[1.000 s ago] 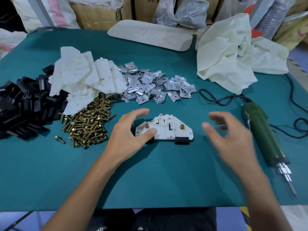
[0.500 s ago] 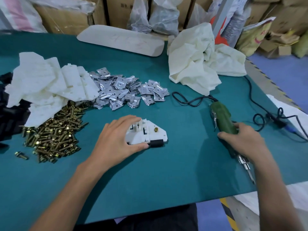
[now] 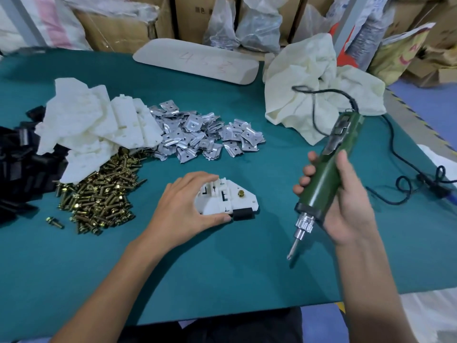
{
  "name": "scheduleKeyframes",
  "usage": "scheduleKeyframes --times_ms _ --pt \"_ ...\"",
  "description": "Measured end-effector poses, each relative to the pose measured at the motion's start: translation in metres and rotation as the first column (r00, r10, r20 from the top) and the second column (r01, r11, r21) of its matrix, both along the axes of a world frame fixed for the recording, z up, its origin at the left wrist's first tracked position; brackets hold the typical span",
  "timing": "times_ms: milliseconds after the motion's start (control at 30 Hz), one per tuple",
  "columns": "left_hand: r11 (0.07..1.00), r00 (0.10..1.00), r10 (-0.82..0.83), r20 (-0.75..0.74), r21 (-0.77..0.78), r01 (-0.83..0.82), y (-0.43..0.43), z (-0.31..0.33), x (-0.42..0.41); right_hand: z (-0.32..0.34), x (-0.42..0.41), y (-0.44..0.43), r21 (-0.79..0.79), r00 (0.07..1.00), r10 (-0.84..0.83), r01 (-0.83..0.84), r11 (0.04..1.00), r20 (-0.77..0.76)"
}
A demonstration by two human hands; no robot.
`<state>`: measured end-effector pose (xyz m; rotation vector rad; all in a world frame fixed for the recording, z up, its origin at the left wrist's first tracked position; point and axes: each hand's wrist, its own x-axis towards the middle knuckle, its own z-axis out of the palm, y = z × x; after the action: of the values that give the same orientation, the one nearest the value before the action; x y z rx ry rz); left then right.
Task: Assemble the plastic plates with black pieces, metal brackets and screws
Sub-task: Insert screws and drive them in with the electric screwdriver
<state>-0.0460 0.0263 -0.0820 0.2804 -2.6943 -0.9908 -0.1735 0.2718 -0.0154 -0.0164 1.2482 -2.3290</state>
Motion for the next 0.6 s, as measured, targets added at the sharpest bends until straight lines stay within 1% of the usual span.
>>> scheduleKeyframes --times_ms 100,133,233,300,400,467,500,567,600 --pt "1.0 1.0 -0.002 0.002 0.002 0.002 0.0 -0.001 0.0 0.0 0.008 -0.022 -0.147 0.998 -0.001 0.009 0.989 0.057" --pt "1.0 1.0 -0.004 0.001 0.002 0.004 0.0 -0.001 0.0 0.0 0.01 -0.027 -0.162 0.998 0.002 0.009 0.987 0.067" --pt "1.0 1.0 -0.01 -0.006 0.003 0.01 -0.002 -0.002 -0.001 0.002 0.011 -0.036 -0.071 0.998 -0.029 0.032 0.997 0.049" --pt "1.0 1.0 -0.014 -0.006 -0.005 0.014 -0.001 -0.002 -0.001 0.005 0.01 -0.043 0.026 0.999 -0.039 0.039 0.999 -0.009" --pt "1.0 1.0 -0.019 0.001 -0.009 0.019 -0.001 0.001 -0.001 0.01 0.011 -0.05 0.206 0.996 0.012 0.008 0.979 -0.093" --pt "1.0 0.999 0.02 -0.032 -0.003 -0.02 0.004 0.008 0.001 0.012 0.016 -0.053 0.276 0.992 0.059 -0.026 0.961 -0.113" --pt "0.998 0.995 0.057 -0.077 0.036 -0.055 0.009 0.013 0.003 0.012 0.021 -0.056 0.299 0.99 0.08 -0.042 0.953 -0.116" --pt "0.975 0.977 0.147 -0.155 0.186 -0.117 0.027 0.028 0.009 0.012 0.031 -0.063 0.32 0.987 0.113 -0.07 0.945 -0.117" --pt "0.956 0.977 0.163 -0.137 0.266 -0.123 0.039 0.038 0.01 0.012 0.035 -0.067 0.32 0.984 0.13 -0.086 0.944 -0.12"
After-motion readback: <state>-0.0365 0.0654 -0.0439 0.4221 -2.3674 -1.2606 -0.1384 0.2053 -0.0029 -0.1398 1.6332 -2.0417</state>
